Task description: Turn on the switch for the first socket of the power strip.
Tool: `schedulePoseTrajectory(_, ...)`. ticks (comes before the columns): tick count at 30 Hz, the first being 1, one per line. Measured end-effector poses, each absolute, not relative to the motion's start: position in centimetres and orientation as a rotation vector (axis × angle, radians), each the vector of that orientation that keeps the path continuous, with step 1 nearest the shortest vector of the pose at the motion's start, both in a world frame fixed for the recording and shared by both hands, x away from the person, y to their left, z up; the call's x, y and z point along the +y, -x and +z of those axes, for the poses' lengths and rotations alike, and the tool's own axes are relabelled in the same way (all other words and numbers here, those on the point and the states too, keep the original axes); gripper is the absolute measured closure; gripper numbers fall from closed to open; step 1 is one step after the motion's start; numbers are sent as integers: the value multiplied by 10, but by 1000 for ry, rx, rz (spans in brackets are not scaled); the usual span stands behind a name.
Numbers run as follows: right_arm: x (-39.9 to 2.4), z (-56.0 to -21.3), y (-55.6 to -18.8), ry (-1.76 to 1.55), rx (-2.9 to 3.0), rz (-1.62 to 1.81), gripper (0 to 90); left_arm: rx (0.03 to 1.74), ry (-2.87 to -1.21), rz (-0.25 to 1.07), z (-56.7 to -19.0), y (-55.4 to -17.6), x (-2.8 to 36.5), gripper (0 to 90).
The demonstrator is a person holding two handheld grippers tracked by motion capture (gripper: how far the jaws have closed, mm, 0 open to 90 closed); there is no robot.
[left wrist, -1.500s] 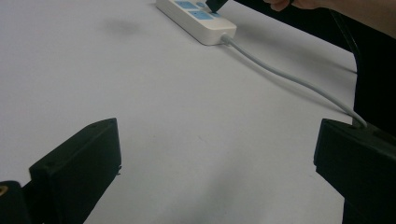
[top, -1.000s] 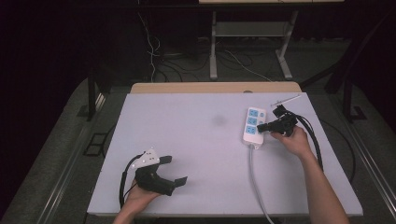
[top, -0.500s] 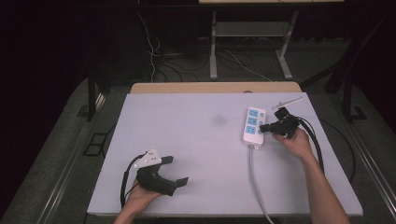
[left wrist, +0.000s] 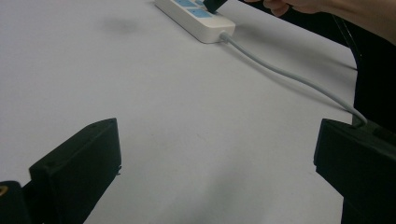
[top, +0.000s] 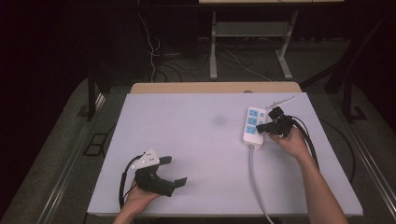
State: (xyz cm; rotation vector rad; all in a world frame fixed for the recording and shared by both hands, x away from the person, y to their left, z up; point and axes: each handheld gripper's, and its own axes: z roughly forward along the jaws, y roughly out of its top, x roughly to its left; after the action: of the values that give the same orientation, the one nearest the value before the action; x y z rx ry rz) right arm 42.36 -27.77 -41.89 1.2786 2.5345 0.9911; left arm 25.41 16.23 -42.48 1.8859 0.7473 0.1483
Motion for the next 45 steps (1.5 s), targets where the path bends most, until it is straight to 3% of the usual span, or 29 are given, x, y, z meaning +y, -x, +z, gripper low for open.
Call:
schedulePoseTrajectory(16, -287, -416, -423, -1328, 2529, 1110, 900, 755, -1867, 133, -425, -257, 163, 0)
schedulePoseTrajectory(45, -297, -368, -394, -1341, 2423, 1216, 893, 751, -1858, 127, -424, -255, 163, 0)
